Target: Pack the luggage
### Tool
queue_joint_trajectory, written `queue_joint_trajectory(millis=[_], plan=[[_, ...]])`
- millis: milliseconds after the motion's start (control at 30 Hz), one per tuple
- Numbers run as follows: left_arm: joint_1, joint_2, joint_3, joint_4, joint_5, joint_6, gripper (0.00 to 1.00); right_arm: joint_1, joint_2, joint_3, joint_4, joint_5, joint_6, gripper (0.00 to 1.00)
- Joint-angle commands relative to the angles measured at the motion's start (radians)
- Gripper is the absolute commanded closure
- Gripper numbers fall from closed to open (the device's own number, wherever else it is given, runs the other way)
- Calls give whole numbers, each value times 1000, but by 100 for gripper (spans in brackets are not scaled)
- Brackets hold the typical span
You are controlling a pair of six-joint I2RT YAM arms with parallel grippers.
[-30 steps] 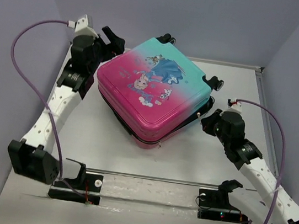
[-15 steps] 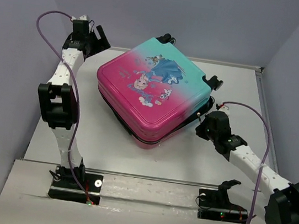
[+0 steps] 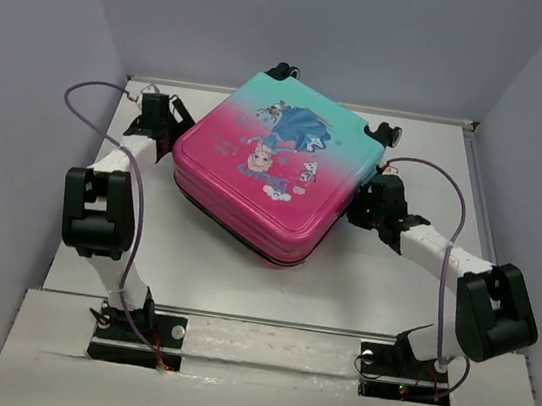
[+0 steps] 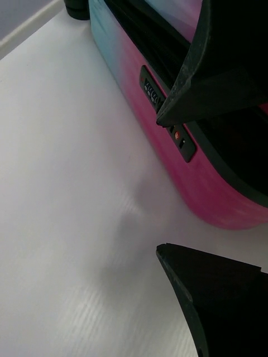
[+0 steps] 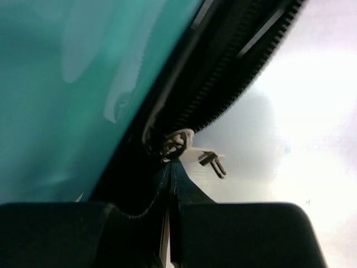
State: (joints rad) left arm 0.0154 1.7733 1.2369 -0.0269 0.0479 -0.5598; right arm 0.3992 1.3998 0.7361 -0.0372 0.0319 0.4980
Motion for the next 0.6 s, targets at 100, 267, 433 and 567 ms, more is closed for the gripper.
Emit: queue_joint_trajectory(millis=[100,267,433,567], plan=[[-68,-279,-221,108,66,-63,1,-6,157,339,241,-285,-93,93],[-54,-386,-144,49,35,-22,1,-36,252,509,64,-297,-118,82],[-46,-449,186,-141,-83,90,1,-62,167,455,-30,-178,-110,52],[-107,-566,217,-182,-92,133,1,-62,21,330,-43,-152,-101,41]])
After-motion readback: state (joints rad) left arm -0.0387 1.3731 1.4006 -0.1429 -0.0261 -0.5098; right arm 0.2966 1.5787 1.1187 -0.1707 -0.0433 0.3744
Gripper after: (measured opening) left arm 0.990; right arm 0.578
